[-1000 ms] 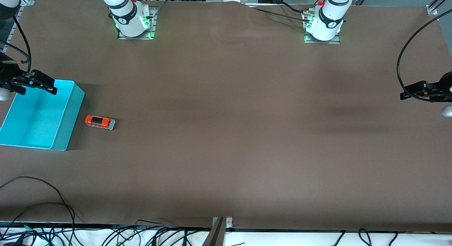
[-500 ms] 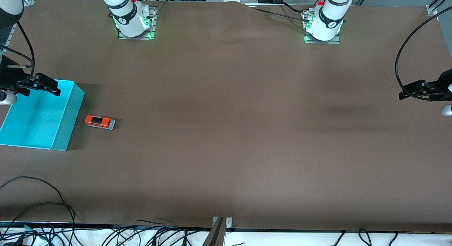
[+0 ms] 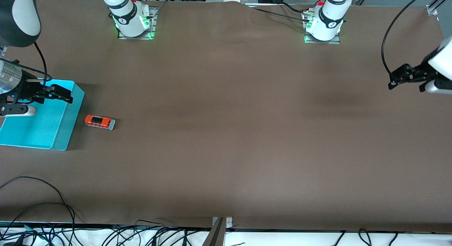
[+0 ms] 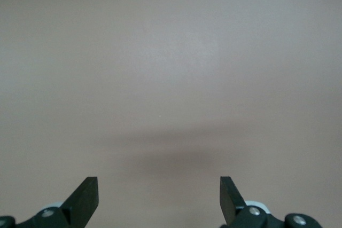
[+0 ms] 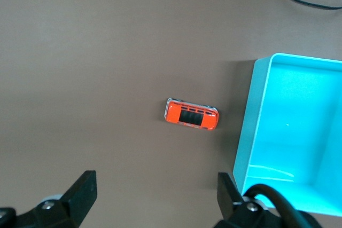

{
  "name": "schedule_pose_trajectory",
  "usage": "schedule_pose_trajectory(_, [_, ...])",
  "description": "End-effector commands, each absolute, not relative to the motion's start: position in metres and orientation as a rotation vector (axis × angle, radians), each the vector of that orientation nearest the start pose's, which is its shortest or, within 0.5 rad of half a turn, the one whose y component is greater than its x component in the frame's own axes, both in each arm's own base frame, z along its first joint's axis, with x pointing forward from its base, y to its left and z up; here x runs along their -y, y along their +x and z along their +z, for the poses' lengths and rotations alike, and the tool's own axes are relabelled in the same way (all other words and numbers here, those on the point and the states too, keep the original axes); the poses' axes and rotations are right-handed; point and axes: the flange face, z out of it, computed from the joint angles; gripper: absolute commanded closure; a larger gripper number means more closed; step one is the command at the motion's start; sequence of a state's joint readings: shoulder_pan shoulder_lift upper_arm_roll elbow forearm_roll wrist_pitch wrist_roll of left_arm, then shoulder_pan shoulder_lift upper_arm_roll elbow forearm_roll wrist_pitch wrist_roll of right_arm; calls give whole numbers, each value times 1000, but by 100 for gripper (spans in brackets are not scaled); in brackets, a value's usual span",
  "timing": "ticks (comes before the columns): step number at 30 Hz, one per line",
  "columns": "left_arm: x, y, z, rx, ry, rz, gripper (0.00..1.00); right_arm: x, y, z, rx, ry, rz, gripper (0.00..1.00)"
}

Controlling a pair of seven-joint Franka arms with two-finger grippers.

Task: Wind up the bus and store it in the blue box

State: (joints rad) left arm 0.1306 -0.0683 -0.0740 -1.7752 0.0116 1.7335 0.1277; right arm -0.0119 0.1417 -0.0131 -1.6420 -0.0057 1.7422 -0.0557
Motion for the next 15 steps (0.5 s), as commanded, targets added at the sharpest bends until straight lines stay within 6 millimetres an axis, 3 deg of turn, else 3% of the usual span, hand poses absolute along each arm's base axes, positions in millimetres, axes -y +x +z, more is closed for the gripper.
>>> schedule_pose_trajectory(1, [-25, 505, 585, -159, -3154, -76, 0, 12, 579, 492, 49, -3147, 80, 0])
schedule_pose_trajectory(8, [-5, 509, 604, -210, -3127, 20, 0, 13, 580, 458, 50, -3147, 75, 0])
schedule_pose_trajectory(9, [-4, 523, 608, -195, -3123, 82, 0, 14, 578, 434, 46, -3149, 28, 0])
schedule_pose_trajectory(15, [-4, 529, 610, -183, -3122, 81, 0, 14, 575, 415, 48, -3151, -11, 0])
